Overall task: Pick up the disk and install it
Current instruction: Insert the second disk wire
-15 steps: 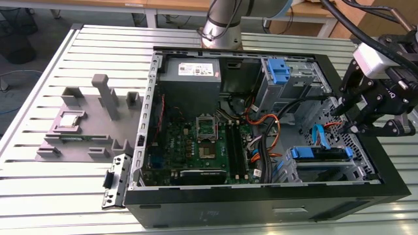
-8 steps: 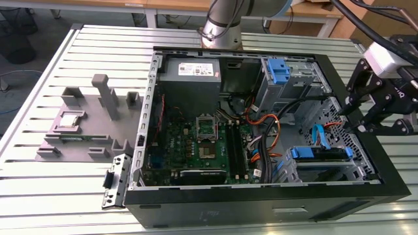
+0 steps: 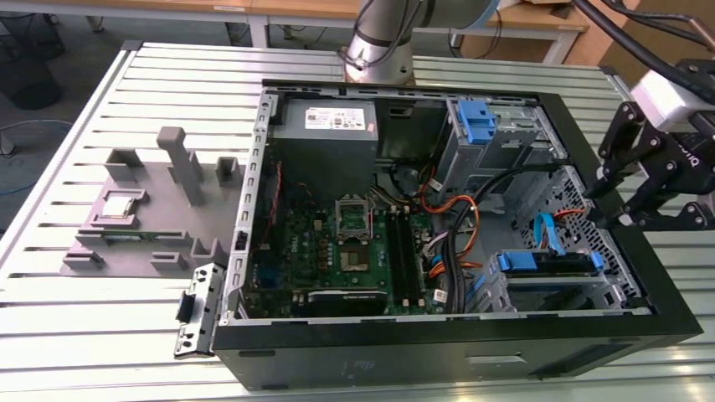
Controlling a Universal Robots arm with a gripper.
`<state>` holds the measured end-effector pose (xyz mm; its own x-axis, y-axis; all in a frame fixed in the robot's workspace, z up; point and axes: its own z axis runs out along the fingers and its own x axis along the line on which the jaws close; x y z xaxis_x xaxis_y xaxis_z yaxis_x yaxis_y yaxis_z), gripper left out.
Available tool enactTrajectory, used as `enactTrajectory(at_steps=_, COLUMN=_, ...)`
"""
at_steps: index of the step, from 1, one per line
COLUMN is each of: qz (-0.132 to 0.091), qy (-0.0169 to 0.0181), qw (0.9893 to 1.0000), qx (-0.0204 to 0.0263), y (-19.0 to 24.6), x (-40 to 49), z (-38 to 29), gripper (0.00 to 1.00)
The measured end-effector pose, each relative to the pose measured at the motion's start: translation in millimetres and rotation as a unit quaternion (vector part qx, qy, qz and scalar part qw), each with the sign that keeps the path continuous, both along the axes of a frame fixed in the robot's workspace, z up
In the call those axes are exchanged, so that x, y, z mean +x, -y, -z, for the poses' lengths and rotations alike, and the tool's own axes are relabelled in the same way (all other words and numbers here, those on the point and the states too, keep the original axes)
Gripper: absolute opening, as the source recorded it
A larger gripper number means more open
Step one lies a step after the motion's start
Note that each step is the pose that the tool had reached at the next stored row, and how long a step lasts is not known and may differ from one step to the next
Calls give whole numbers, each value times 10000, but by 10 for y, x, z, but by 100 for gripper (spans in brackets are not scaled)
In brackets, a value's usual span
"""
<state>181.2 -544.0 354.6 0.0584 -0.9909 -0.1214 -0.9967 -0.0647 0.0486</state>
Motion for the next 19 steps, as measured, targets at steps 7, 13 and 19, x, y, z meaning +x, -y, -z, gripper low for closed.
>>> enactTrajectory(at_steps=7, qz=-1, qy=-36, qw=9997, qx=-232, y=-29, x=25, z=33, gripper=42)
enactTrajectory(at_steps=13, qz=0, qy=-40, qw=9997, qx=-232, y=-30, x=32, z=37, gripper=42)
enactTrajectory(at_steps=19, qz=0, qy=-40, qw=9997, qx=-232, y=-30, x=35, z=36, gripper=28)
